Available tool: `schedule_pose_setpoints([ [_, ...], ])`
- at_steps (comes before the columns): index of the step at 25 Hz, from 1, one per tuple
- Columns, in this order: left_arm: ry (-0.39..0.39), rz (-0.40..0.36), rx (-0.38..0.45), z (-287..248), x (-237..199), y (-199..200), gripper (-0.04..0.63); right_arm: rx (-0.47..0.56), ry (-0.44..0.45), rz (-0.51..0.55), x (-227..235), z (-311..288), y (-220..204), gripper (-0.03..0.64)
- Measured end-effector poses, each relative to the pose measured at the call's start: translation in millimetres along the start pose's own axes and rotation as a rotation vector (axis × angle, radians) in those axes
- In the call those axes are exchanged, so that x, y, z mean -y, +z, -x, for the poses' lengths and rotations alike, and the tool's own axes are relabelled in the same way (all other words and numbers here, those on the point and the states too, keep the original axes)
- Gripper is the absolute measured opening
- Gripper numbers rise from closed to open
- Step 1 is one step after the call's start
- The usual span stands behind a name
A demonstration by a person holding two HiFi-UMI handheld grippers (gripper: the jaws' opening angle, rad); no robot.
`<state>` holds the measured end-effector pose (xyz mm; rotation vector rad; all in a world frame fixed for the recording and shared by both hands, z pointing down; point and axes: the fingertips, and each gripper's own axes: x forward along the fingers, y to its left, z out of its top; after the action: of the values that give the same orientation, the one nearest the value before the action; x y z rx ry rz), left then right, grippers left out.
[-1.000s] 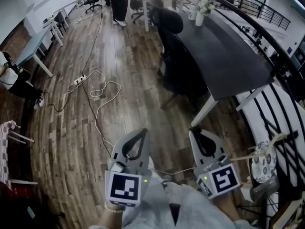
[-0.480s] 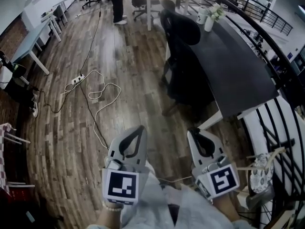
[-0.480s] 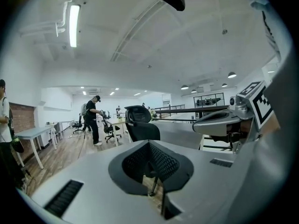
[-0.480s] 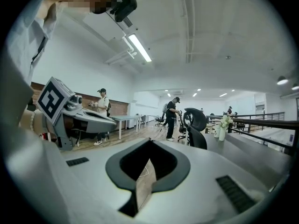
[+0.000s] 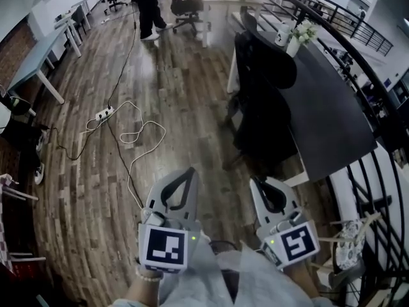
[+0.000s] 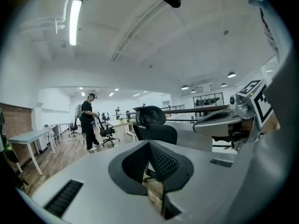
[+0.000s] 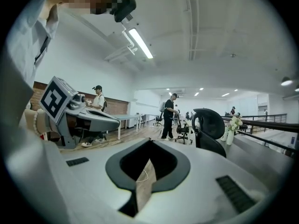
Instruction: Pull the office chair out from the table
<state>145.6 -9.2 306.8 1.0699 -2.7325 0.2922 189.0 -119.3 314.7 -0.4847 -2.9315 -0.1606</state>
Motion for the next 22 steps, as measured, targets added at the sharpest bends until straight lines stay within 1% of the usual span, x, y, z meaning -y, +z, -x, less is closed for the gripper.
schedule_pose_setpoints([
  [5,0.001,0.007,0.043,-16.8,-38.0,9.2,0.009,-0.009,-0.05,0.057,10.8,-30.5,15.1,0.005],
  [9,0.027,-0.002,0.032,-15.3,-64.9,2.4,0.009,-0.011,-0.055,0.115,11.7,-50.2,22.9,0.005],
  [11,0.05,0.011,0.022,-10.8,-75.8,-4.6,0.009,-0.004,-0.056,0.136,13.3,-59.9,26.9,0.005],
  [14,0.085,0.045,0.005,-5.3,-89.7,-14.0,0.009,0.01,-0.057,0.146,17.1,-69.8,31.7,0.005],
  [17,0.11,0.045,0.001,-4.4,-101.1,-15.4,0.009,0.012,-0.047,0.141,19.4,-80.3,32.3,0.005],
  [22,0.127,0.054,-0.007,-7.3,-109.5,-16.2,0.009,-0.003,-0.013,0.133,17.8,-96.6,30.6,0.005],
])
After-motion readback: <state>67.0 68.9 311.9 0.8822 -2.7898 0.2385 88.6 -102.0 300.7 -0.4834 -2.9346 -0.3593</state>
